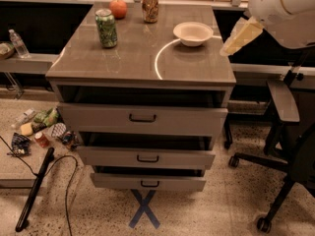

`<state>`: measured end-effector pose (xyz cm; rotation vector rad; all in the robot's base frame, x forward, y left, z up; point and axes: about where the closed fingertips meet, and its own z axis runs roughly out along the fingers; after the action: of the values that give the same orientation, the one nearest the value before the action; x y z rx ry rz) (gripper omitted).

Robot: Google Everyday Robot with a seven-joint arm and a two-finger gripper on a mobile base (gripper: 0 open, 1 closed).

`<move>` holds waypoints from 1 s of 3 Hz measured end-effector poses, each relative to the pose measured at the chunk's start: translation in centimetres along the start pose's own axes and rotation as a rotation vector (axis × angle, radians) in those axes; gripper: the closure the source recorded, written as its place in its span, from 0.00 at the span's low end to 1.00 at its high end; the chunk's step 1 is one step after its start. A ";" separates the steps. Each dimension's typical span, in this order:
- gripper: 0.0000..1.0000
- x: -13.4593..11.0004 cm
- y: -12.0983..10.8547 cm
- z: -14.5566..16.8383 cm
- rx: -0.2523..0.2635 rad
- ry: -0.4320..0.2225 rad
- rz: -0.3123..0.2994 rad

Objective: Move paper bowl near green can

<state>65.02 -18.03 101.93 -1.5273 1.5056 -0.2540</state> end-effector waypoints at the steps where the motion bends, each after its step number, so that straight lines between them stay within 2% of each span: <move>1: 0.00 0.0 -0.2 0.5 0.007 -0.009 -0.003; 2: 0.00 -0.1 -2.3 5.5 0.082 -0.093 -0.039; 3: 0.00 -0.3 -4.0 9.2 0.150 -0.138 -0.069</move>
Offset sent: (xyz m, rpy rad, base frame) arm 0.0806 0.0241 -0.0136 0.0959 -0.1713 0.0696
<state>74.21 -14.30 100.04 -1.4483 1.2983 -0.2892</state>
